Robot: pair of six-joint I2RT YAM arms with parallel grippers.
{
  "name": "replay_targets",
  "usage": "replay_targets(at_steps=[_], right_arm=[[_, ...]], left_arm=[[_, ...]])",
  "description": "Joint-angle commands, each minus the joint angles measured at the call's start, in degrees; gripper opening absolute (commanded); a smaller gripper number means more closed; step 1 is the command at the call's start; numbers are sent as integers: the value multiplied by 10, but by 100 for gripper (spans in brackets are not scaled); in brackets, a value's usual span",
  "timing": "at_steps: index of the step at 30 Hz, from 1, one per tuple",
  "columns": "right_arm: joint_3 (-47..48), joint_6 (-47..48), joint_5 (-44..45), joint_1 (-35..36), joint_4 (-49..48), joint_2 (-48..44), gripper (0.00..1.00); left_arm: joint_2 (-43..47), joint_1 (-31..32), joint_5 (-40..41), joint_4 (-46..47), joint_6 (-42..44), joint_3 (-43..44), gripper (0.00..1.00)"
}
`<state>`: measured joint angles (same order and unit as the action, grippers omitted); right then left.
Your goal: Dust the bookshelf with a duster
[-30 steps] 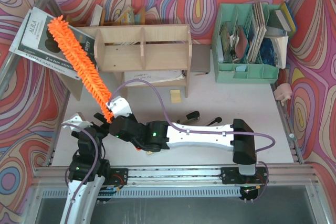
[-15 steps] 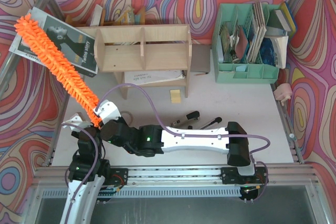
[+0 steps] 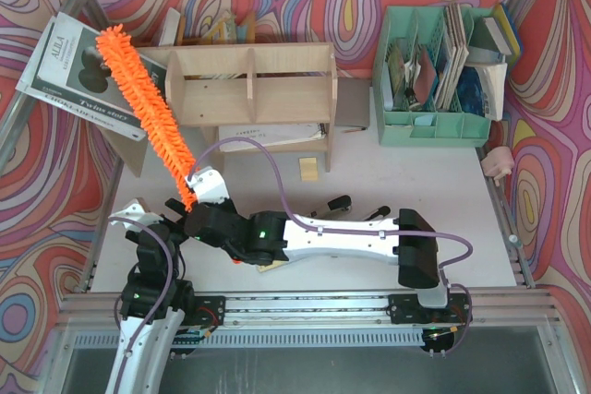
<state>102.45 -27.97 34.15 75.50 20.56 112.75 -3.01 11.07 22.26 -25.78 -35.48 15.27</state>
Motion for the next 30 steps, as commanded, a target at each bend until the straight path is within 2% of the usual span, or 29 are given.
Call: replay_targets(at_steps=[1,5,10,17,22,30], right_arm=[[9,20,-14,11,-48,-15,0],[14,66,-16,29,-89,-13,0],[42,79,-2,35,-75,5,0],[32,18,45,29,-25,12,0],[16,-56,25,1,26,8,0],[32,-5,-13,3,-25,5,0]], left_arm=[[2,-3,-3,10,9,-9,98],[3,-3,-3,9,10,-9,98],[4,-3,-4,10,10,-10,98],[3,-3,-4,11,10,-10,98],[1,-3,-4,11,10,-9,98],[5,-2,-1,7,9,-9,99]])
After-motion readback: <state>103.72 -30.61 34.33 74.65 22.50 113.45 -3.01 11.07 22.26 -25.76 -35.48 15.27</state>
